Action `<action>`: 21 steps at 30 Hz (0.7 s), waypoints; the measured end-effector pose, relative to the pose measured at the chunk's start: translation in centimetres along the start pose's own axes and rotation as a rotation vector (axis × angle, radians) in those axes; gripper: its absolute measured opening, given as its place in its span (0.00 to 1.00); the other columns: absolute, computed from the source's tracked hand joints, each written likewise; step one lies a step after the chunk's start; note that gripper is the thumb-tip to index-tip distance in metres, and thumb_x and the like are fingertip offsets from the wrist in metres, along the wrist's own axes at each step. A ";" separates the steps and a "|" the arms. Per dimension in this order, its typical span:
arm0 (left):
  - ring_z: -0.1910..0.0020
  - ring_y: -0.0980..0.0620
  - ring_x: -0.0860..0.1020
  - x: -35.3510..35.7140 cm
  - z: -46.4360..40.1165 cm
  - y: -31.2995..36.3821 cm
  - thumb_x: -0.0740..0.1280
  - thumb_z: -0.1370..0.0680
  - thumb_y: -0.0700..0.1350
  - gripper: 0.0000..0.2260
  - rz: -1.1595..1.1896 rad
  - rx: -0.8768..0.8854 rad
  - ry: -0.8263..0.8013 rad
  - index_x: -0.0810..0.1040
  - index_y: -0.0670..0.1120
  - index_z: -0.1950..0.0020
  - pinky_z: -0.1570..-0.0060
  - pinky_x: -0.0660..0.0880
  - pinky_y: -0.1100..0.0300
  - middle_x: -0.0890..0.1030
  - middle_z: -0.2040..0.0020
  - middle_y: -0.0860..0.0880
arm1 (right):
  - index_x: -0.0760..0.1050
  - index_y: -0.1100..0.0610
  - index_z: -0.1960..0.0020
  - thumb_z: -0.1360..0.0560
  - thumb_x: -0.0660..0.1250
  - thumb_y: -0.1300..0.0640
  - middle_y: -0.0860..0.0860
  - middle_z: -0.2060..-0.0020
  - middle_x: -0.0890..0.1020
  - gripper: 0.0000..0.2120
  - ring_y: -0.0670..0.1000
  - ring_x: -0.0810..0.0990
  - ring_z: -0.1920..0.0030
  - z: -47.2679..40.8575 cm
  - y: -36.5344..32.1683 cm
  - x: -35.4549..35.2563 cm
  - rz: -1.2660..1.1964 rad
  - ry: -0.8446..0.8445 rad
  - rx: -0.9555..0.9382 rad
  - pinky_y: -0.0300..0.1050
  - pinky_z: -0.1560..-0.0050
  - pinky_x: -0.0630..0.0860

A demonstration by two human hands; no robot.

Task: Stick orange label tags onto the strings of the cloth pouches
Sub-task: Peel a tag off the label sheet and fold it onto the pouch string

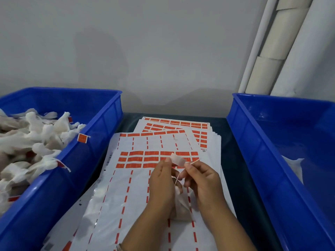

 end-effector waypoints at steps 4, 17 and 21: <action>0.64 0.53 0.76 0.0 0.0 -0.2 0.59 0.21 0.53 0.11 0.047 -0.041 -0.021 0.75 0.52 0.59 0.67 0.69 0.66 0.78 0.64 0.53 | 0.82 0.48 0.61 0.28 0.70 0.55 0.48 0.64 0.84 0.05 0.46 0.80 0.69 0.0 -0.1 -1.1 0.033 0.087 -0.025 0.34 0.66 0.76; 0.69 0.51 0.72 1.0 0.3 -0.2 0.65 0.23 0.48 0.09 0.086 -0.096 -0.146 0.79 0.51 0.63 0.68 0.71 0.62 0.74 0.77 0.55 | 0.81 0.39 0.58 0.27 0.69 0.51 0.38 0.54 0.84 0.07 0.47 0.83 0.50 -0.2 -0.2 -2.2 0.037 0.171 -0.069 0.39 0.55 0.77; 0.69 0.51 0.72 1.3 0.4 -0.1 0.66 0.23 0.48 0.08 0.108 -0.095 -0.177 0.79 0.52 0.63 0.68 0.71 0.61 0.75 0.76 0.55 | 0.82 0.44 0.61 0.26 0.68 0.53 0.39 0.54 0.84 0.08 0.48 0.83 0.50 -0.5 0.2 -2.3 0.039 0.165 -0.064 0.39 0.54 0.77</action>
Point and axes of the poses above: each hand's wrist, its own z-axis away from the middle knuckle, its own x-axis out of the palm, y = z × x, the point moved 10 cm from there along -z, towards the middle knuckle
